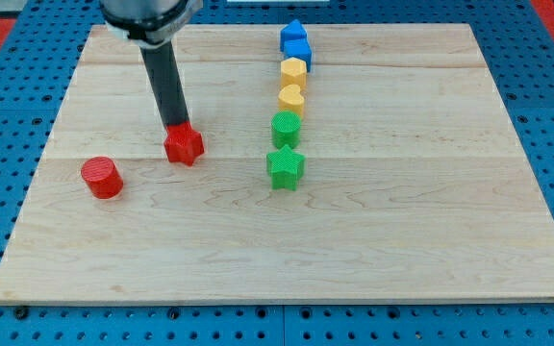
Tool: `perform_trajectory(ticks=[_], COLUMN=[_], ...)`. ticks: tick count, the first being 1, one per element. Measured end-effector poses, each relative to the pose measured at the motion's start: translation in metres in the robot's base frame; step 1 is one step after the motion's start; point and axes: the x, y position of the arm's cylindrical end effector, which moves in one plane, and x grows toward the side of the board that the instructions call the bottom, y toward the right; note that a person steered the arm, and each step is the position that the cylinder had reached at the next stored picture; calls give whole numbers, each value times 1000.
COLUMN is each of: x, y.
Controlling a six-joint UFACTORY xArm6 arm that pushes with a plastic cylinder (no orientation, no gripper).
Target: Place the red star to the bottom of the green star
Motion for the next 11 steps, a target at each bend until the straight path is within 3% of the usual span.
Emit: perform_trajectory(ticks=[2,3,5,6,8,9,11], x=[69,71,107,117,140,133,132], y=[47,6,82,31,105,102,-58])
